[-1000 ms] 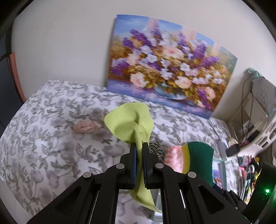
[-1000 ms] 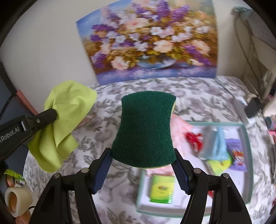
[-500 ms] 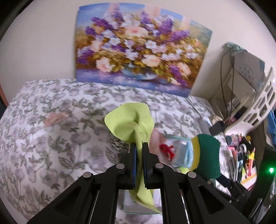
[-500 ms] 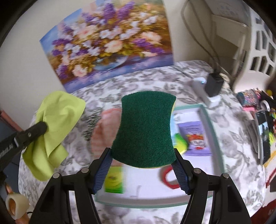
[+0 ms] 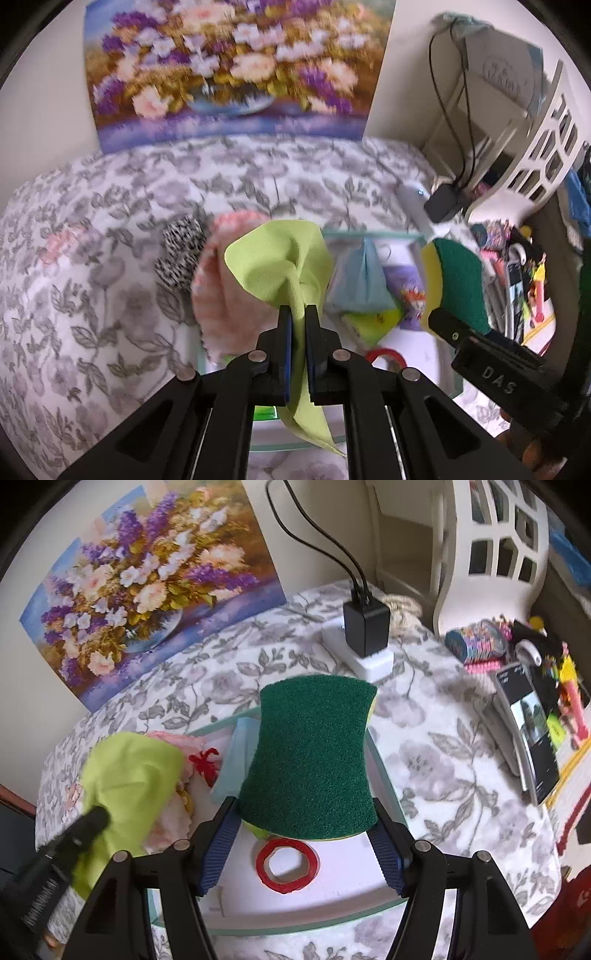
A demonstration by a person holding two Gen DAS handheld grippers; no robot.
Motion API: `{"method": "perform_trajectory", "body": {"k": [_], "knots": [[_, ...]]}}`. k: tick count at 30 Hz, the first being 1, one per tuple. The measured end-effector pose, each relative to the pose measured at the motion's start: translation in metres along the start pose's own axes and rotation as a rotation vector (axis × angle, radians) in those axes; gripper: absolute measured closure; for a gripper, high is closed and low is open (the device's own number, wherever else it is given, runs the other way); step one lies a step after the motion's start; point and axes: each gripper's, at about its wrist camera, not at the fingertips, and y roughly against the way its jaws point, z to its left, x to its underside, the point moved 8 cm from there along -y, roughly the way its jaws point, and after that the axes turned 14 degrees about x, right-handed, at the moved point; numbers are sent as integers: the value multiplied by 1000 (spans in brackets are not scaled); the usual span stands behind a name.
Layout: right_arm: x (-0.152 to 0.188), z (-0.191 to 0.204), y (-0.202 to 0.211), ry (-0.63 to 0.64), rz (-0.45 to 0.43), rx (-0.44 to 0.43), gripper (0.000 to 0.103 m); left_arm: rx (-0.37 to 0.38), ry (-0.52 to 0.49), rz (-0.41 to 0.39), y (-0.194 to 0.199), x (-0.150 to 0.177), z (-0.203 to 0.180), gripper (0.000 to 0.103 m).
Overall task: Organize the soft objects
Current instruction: 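Carry the sponge with the right tool while the left tool carries the lime cloth to the tray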
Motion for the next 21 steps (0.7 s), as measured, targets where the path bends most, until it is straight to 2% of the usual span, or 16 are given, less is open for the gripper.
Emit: {"method": "perform_trajectory", "body": {"k": [11,21], "knots": [[13,12,-32,58,86,9,32,-17,83,120,-48,24,28,97],[18,13,-46,63,123,17,32,-57,71,154,-67,29,39,97]]}}
